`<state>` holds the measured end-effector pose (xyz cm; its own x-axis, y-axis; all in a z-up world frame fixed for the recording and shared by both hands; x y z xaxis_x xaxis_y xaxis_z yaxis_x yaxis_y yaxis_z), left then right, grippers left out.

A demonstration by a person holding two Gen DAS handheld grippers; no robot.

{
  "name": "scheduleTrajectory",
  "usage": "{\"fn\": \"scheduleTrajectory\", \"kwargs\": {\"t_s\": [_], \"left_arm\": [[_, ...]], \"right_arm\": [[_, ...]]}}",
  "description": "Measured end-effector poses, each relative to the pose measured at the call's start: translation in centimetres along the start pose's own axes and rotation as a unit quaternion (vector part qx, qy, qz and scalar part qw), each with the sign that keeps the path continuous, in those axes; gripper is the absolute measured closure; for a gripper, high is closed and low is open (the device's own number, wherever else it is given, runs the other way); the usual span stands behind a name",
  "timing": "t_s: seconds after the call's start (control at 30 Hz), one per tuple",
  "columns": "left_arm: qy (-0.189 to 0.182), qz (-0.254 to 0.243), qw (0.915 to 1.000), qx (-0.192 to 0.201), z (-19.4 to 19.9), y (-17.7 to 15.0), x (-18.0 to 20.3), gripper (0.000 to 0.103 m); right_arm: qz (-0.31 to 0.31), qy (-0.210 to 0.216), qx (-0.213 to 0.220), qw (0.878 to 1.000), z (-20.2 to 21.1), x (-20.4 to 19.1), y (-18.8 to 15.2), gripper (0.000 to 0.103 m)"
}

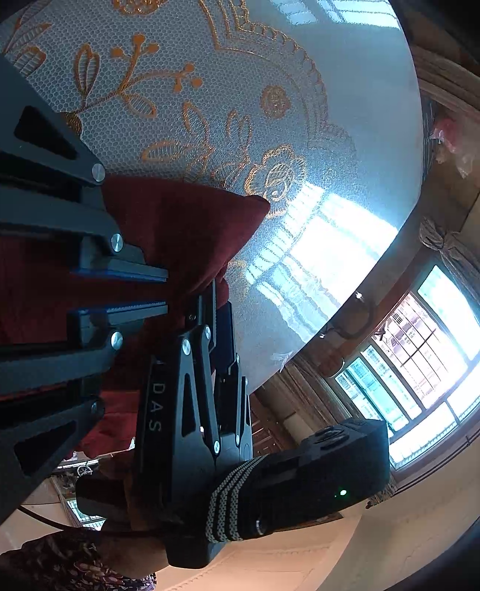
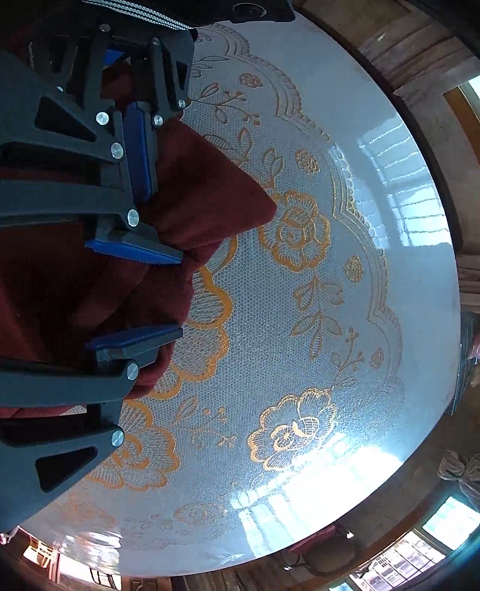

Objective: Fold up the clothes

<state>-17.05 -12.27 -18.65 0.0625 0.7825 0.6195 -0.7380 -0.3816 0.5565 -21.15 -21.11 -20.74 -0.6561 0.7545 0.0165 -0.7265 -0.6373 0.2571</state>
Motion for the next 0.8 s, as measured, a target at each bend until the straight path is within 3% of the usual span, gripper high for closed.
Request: {"fn": "scheduleTrajectory", "kwargs": {"t_s": [0.03, 0.07, 0.23, 0.27, 0.33, 0.43, 0.5, 0.6, 0.67, 0.73, 0.8], "left_arm": [[0.000, 0.000, 1.0000, 0.000, 0.0, 0.0, 0.0, 0.093], [0.000, 0.000, 1.0000, 0.000, 0.0, 0.0, 0.0, 0.093], [-0.001, 0.001, 1.0000, 0.001, 0.3, 0.0, 0.0, 0.093], [-0.001, 0.001, 1.0000, 0.002, 0.3, 0.0, -0.1, 0.093], [-0.001, 0.002, 1.0000, 0.002, 0.3, 0.0, -0.1, 0.093], [-0.003, 0.003, 1.0000, 0.002, 0.3, 0.0, -0.2, 0.093], [-0.002, 0.003, 1.0000, 0.002, 0.3, 0.0, -0.3, 0.093], [0.000, 0.003, 1.0000, 0.003, 0.4, 0.0, -0.3, 0.093], [0.003, 0.002, 1.0000, 0.003, 0.4, 0.0, -0.3, 0.093], [0.003, 0.002, 1.0000, 0.003, 0.6, 0.0, -0.4, 0.093], [0.003, 0.003, 1.0000, 0.003, 0.7, 0.0, -0.2, 0.093]], "right_arm": [[0.001, 0.002, -0.002, 1.000, 0.1, -0.1, -0.1, 0.072], [-0.002, 0.001, 0.002, 1.000, 0.3, -0.1, -0.3, 0.084], [-0.061, -0.027, 0.061, 0.996, 1.0, 0.6, 1.1, 0.090], [-0.085, -0.026, 0.079, 0.993, 0.9, 1.7, 1.5, 0.095], [-0.129, -0.014, 0.103, 0.986, 0.5, 3.5, 1.8, 0.095], [-0.156, 0.050, 0.123, 0.979, 1.4, 4.7, 0.7, 0.088], [-0.183, 0.067, 0.153, 0.969, 3.7, 6.4, -0.8, 0.074], [-0.221, 0.084, 0.202, 0.950, 7.0, 8.5, -3.2, 0.072], [-0.216, 0.097, 0.179, 0.955, 5.8, 7.8, -3.1, 0.072], [-0.186, 0.084, 0.143, 0.968, 2.6, 5.4, -1.3, 0.072], [-0.181, 0.089, 0.137, 0.970, 1.5, 4.8, -0.8, 0.072]]}}
Point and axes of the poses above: each gripper's, at about its wrist camera, not at the fingertips, and z roughly against the way its jaws point, x to its right, y to its top, the point moved 2 cm from there along -z, roughly the way its jaws point, and after that the axes turned 6 degrees about -z, right-handed, at the moved point
